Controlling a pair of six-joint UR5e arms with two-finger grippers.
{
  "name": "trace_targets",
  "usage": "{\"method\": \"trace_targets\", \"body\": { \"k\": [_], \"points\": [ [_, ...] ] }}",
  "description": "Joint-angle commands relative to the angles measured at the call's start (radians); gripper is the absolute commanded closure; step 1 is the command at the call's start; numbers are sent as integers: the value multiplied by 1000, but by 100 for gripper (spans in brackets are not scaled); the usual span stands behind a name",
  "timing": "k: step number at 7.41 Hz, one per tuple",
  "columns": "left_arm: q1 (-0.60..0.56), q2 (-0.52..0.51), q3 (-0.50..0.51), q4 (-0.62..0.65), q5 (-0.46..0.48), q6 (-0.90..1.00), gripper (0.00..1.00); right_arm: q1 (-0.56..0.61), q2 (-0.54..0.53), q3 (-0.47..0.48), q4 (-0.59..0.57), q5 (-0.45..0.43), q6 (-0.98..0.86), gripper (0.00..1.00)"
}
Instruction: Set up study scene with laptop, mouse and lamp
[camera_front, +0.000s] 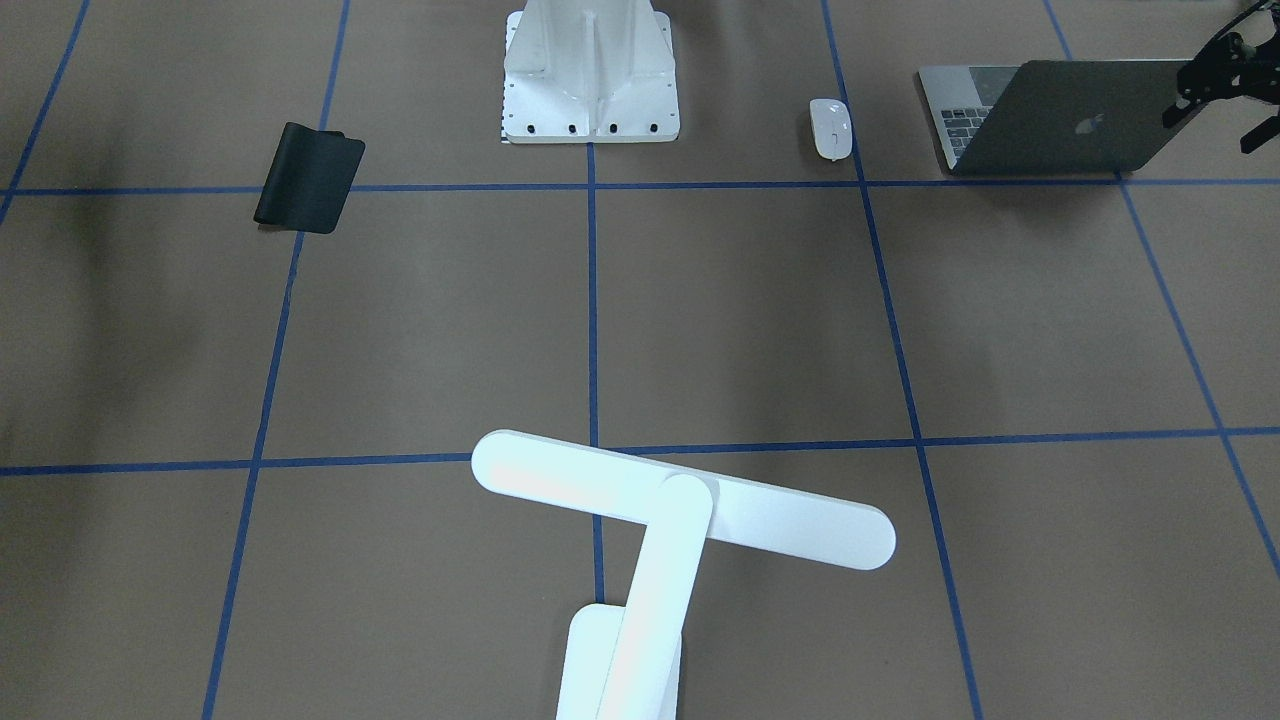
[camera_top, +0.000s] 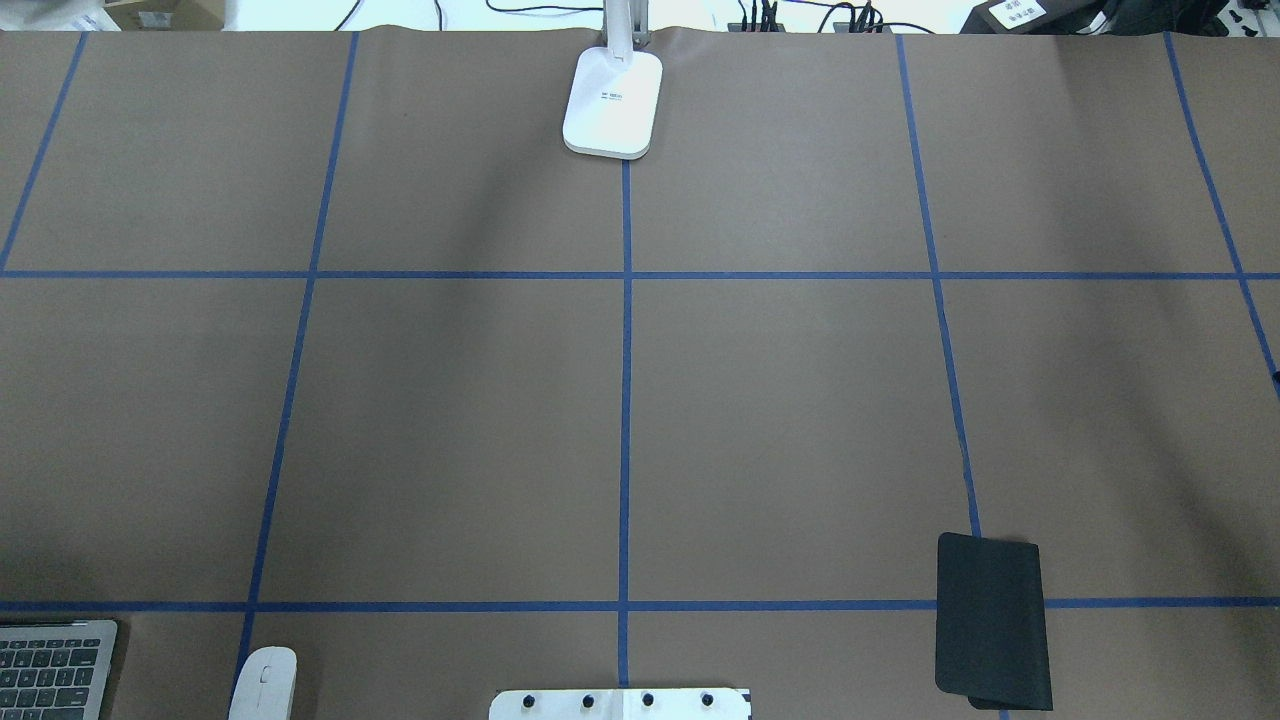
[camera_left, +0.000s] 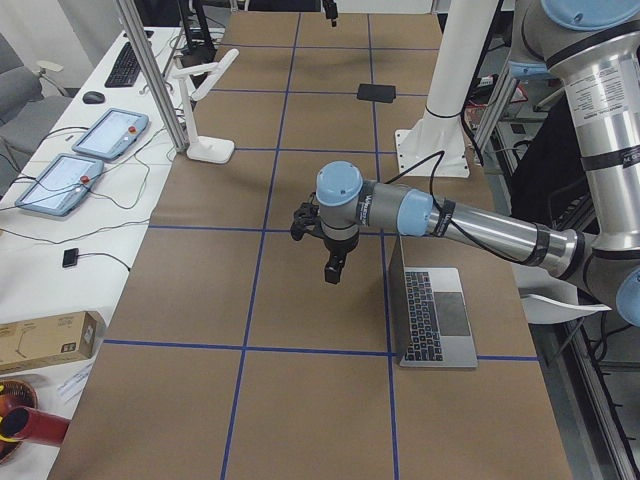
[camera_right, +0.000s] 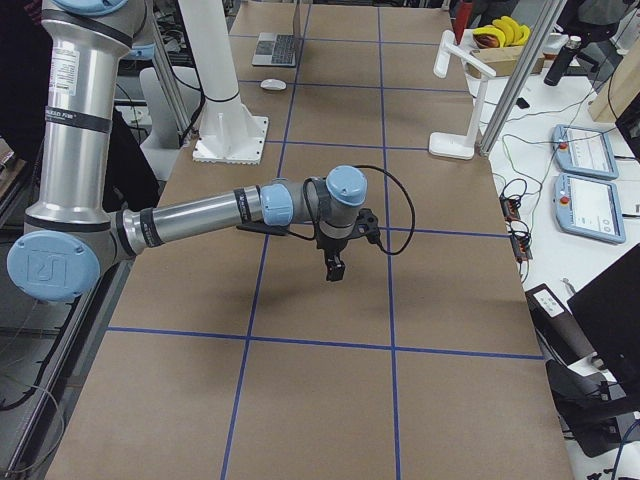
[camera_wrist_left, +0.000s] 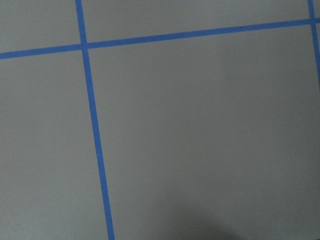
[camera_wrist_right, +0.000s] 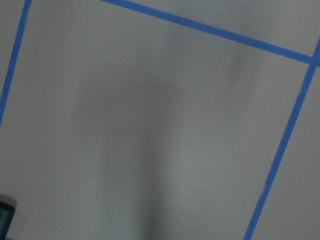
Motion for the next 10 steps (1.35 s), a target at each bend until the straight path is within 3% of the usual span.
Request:
{"method": "trace_targets", "body": {
  "k": [1, 3, 5, 7, 10],
  "points": [
    [44, 43, -52, 1, -7, 56, 0, -28, -12, 6, 4, 0, -6, 0],
    [85, 65, -83, 1, -7, 75, 0, -134, -57, 56, 3, 0, -6, 0],
    [162, 65, -120, 3, -7, 93, 0, -160, -147, 132, 1, 5, 1, 0],
    [257, 65, -189, 4, -7, 93, 0, -171, -148, 136, 3, 80, 6, 0],
    [297, 67, -206, 4, -1, 174, 0, -254, -132, 136, 44, 150, 107, 0]
  ]
}}
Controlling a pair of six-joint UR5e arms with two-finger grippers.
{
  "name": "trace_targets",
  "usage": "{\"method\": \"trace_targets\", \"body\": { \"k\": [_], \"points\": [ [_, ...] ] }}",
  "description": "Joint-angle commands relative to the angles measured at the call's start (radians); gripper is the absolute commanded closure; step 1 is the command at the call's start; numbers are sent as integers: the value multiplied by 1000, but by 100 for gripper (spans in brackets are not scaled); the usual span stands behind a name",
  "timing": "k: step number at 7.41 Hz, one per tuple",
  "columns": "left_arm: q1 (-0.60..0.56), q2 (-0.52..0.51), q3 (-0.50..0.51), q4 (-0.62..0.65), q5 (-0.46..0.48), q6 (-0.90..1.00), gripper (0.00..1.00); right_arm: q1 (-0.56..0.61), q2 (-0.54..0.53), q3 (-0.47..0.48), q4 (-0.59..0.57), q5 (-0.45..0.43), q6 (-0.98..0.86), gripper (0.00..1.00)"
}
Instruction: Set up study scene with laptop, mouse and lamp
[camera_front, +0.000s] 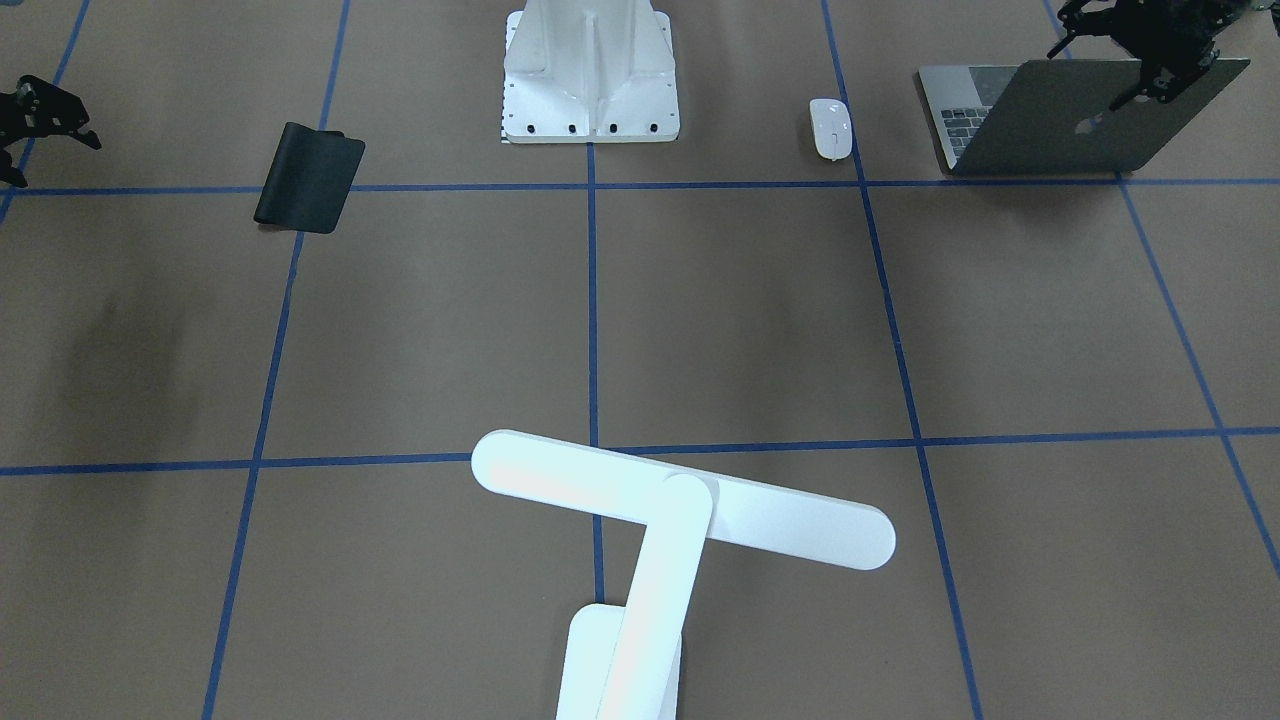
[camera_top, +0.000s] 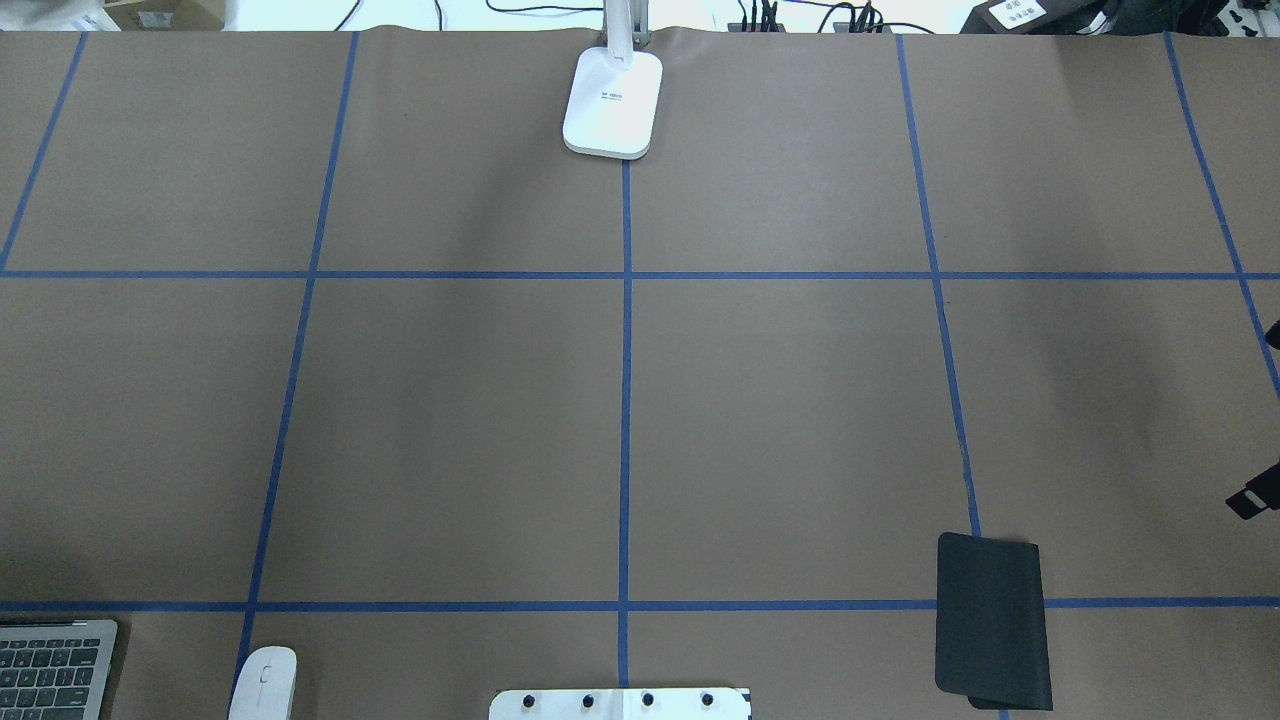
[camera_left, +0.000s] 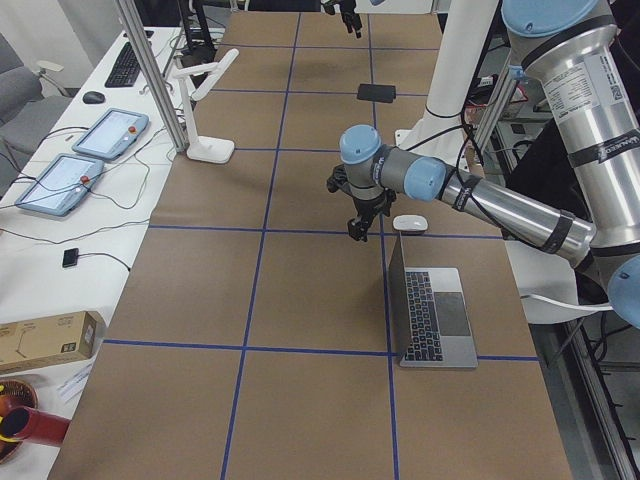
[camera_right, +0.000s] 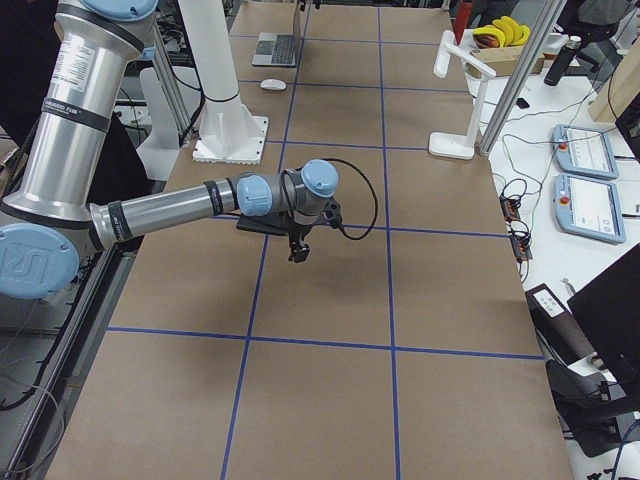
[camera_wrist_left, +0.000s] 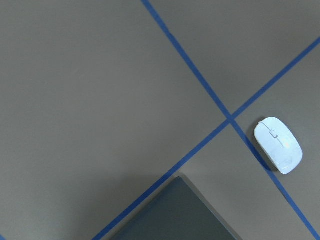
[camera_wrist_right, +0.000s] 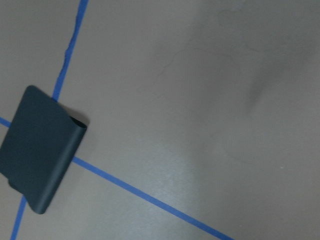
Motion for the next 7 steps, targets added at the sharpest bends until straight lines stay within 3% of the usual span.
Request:
{"method": "trace_targets", "body": {
  "k": [1, 4, 7],
  "points": [
    [16, -1, -8, -1, 13, 78, 0, -72, 7, -1, 119, 55, 199, 0],
    [33, 28, -8, 1, 13, 220, 0, -96, 5, -64, 228, 52, 245, 0],
    [62, 71, -11, 1, 13, 268, 0, -97, 5, -64, 229, 52, 245, 0]
  ]
}}
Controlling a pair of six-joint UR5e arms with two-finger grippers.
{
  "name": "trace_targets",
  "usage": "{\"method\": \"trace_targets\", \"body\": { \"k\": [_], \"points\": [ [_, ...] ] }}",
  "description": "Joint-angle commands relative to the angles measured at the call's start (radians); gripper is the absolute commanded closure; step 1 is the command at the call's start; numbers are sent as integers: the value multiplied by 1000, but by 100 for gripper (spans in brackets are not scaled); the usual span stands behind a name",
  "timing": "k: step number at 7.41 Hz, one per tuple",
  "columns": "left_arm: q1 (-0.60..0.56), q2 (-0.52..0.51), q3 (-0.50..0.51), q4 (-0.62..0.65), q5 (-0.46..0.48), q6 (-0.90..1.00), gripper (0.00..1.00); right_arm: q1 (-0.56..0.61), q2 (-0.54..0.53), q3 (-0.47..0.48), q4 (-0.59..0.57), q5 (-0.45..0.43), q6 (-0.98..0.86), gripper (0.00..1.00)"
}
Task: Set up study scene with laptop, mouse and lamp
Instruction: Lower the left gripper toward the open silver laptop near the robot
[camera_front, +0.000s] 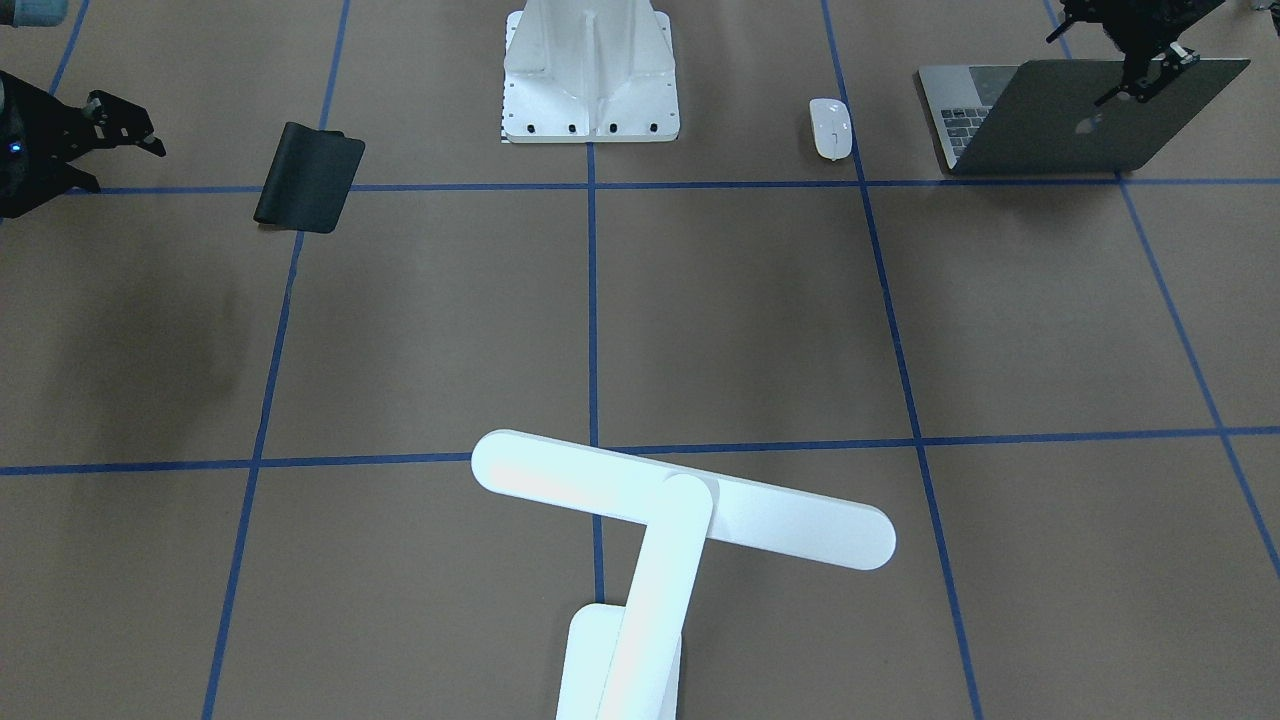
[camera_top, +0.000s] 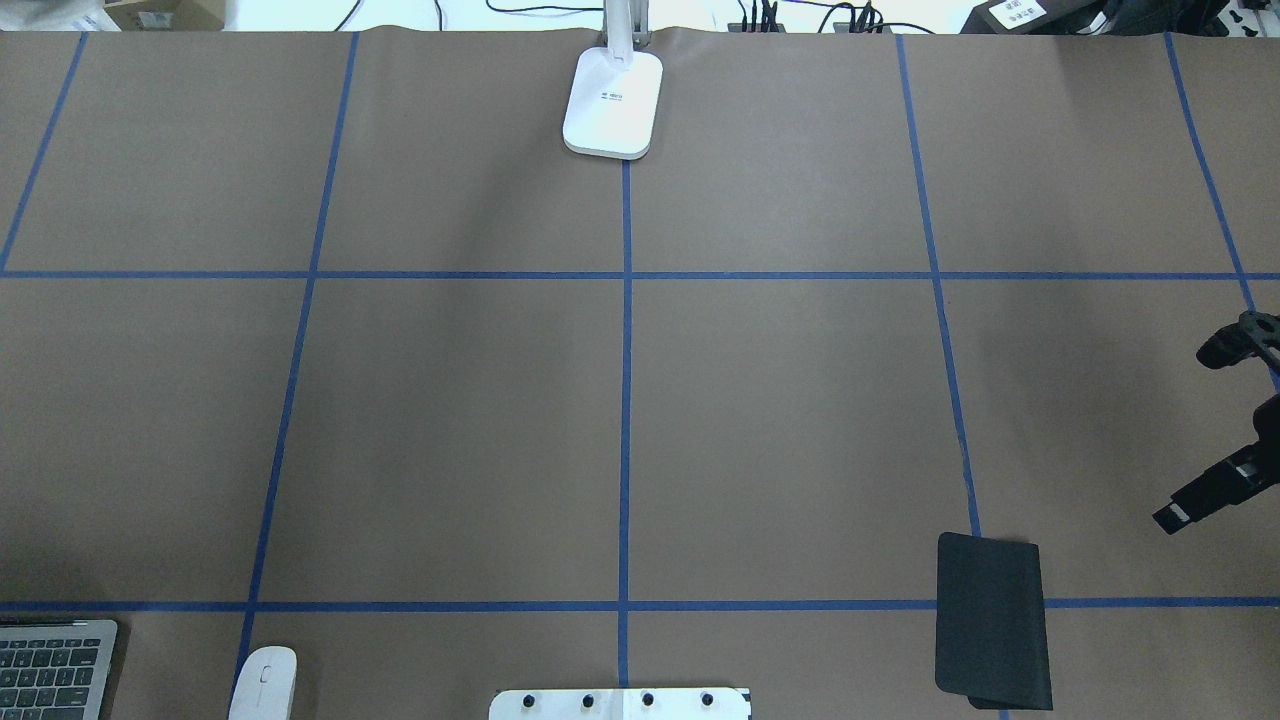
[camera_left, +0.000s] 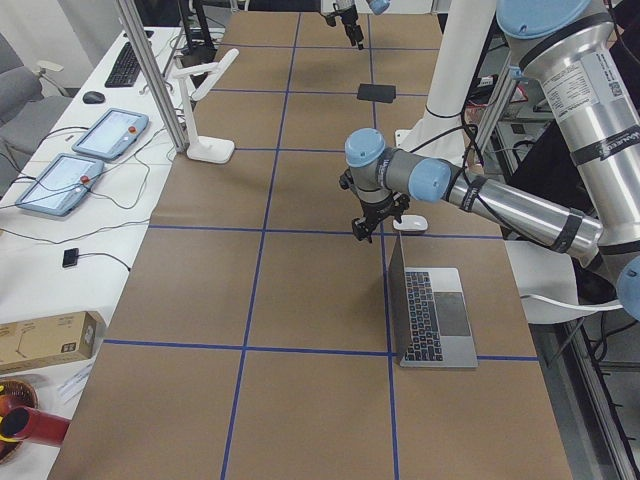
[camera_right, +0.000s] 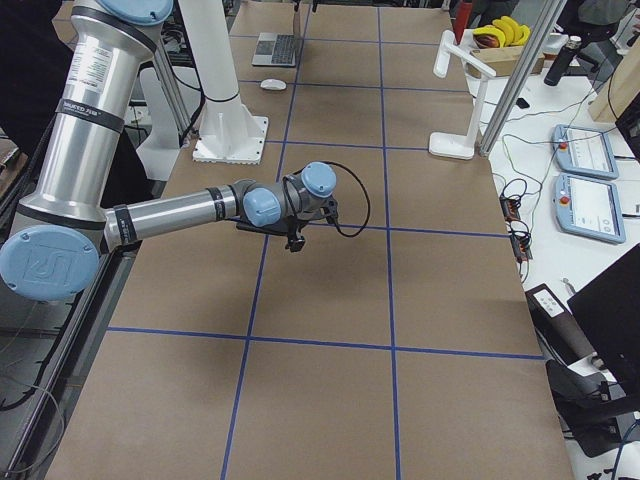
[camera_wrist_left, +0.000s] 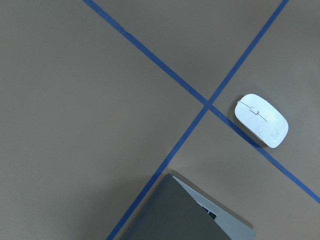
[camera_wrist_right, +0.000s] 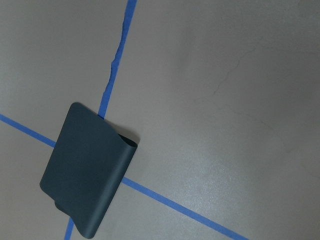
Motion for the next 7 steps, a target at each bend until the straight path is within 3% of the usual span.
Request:
{"method": "trace_targets", "body": {
  "k": [1, 7],
  "points": [
    [40, 20, 0, 0, 0, 14, 0, -1, 0, -1, 2, 0, 1, 0],
    [114, 29, 2, -5, 23, 74, 1, -4, 2, -1, 2, -6, 1, 0]
  ]
}}
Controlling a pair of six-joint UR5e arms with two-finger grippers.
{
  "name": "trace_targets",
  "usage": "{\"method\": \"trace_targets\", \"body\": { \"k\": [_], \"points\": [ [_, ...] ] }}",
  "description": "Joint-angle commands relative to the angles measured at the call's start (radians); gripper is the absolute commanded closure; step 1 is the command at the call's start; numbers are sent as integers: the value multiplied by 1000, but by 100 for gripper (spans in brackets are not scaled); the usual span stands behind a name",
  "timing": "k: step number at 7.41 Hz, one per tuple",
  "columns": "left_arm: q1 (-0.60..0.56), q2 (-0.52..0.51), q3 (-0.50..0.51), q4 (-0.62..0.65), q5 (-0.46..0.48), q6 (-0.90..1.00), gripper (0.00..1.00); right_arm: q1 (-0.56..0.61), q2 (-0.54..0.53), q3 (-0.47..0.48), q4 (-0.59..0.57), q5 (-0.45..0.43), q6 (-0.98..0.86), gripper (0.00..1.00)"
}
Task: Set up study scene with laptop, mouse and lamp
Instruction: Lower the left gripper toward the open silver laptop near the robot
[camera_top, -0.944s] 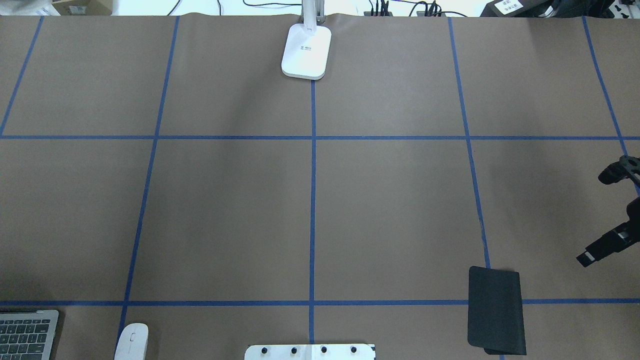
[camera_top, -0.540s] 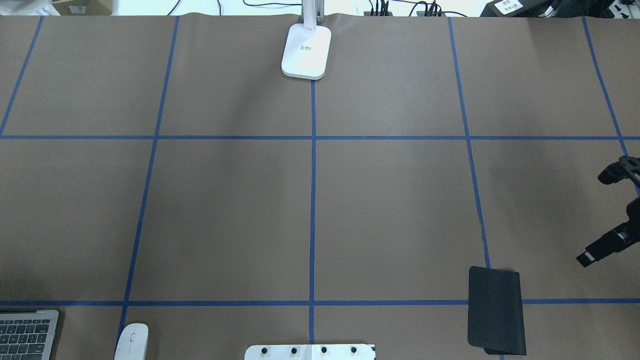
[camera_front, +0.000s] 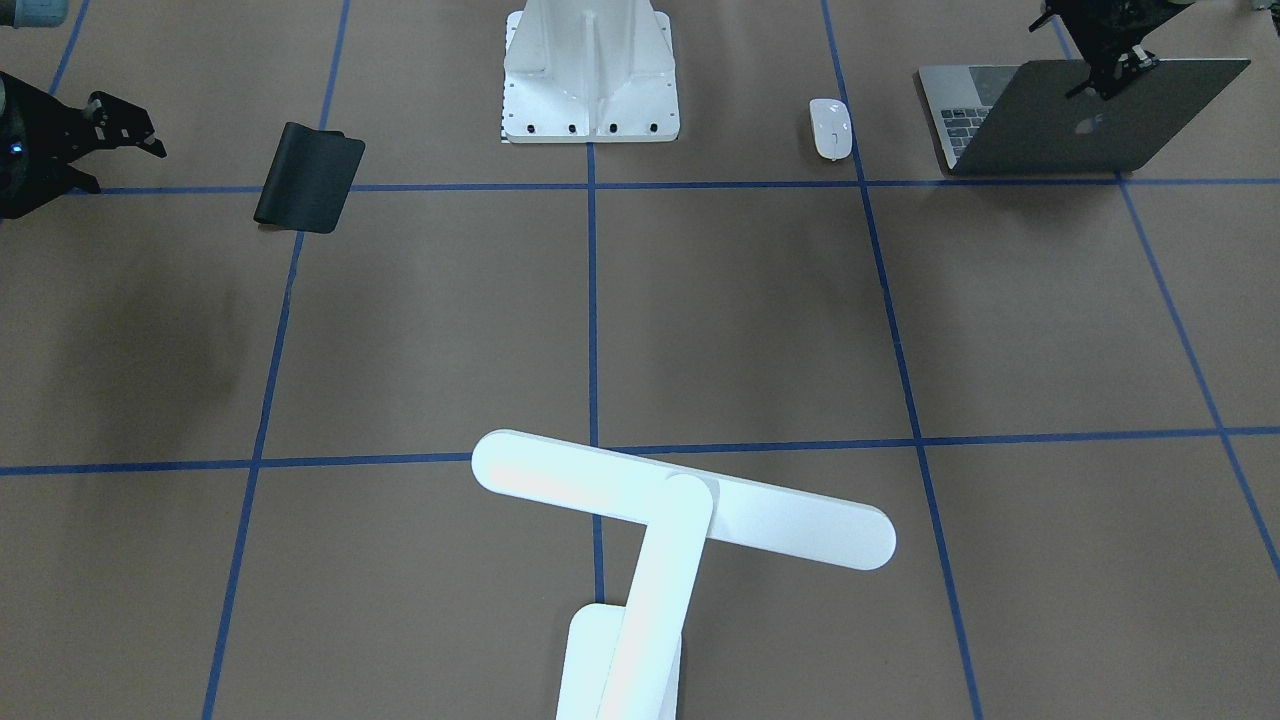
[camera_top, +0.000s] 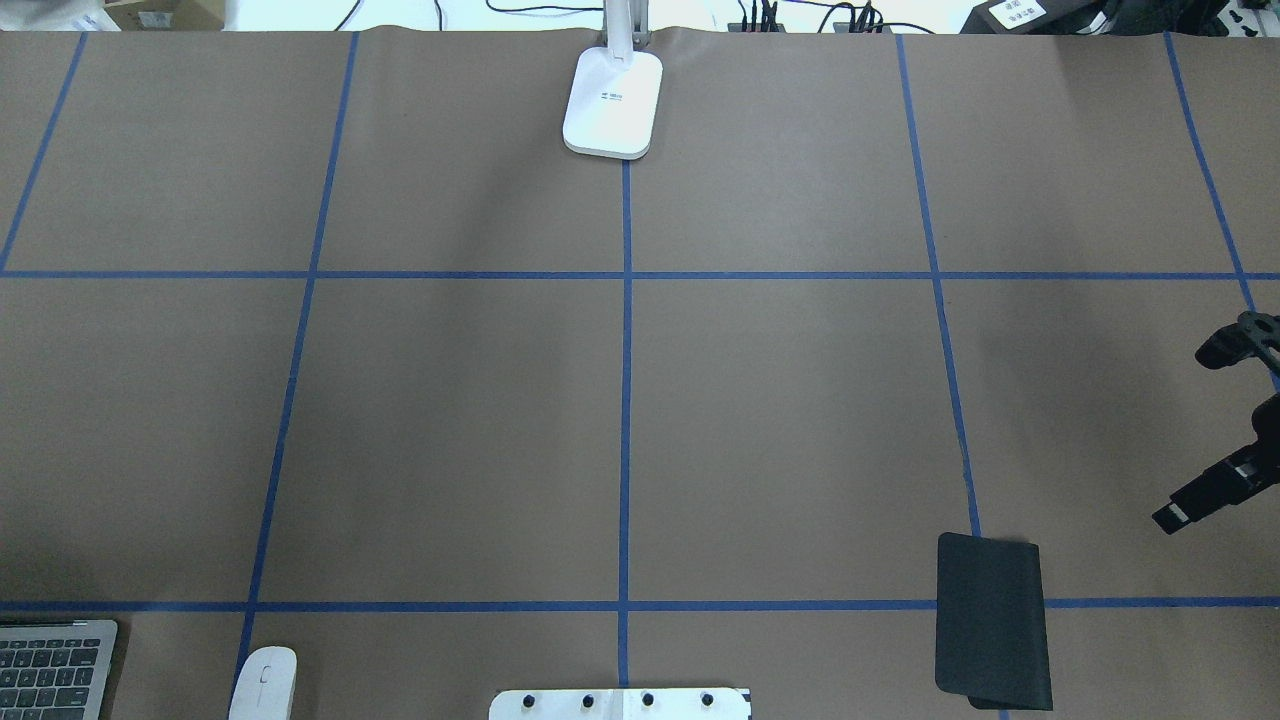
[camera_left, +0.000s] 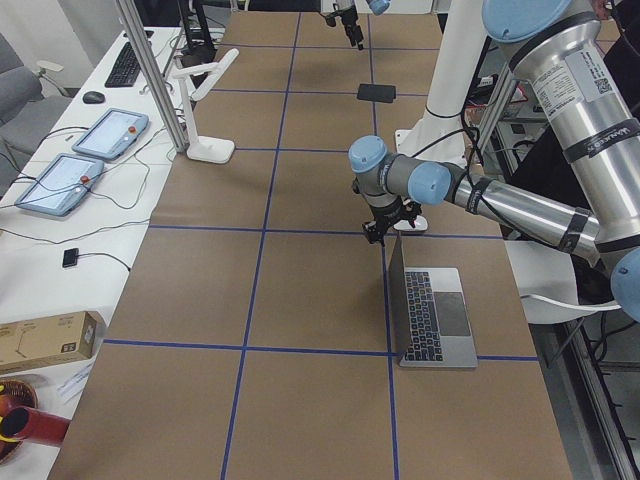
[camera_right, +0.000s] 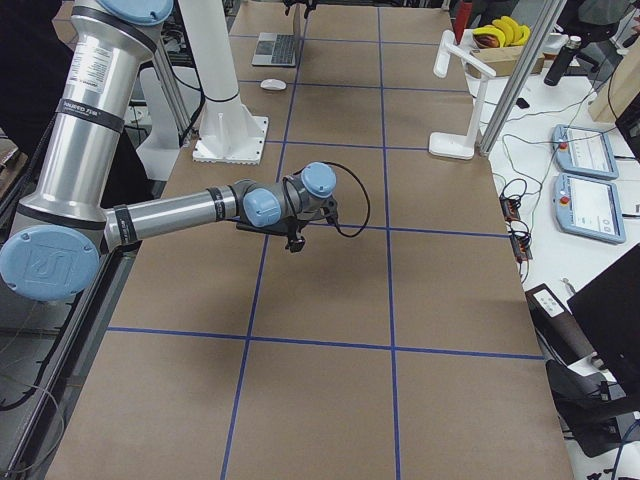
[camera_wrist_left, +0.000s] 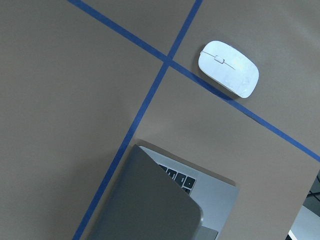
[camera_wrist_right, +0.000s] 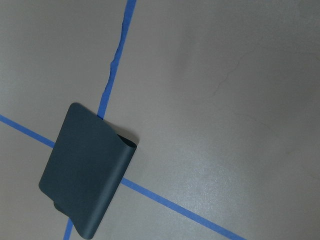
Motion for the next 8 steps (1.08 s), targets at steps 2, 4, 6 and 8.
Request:
{"method": "trace_targets", "body": {
  "k": [2, 4, 6, 8],
  "points": [
    [11, 22, 0, -4, 18, 94, 1, -1, 1, 0, 5, -3, 0, 0],
    [14, 25, 2, -5, 40, 166, 1, -1, 4, 0, 5, -3, 0, 0],
    [28, 25, 11, -5, 40, 230, 2, -1, 10, -3, 5, -5, 0, 0],
    [33, 21, 25, -7, 41, 237, 5, -3, 13, -6, 3, -6, 0, 0]
  ]
}}
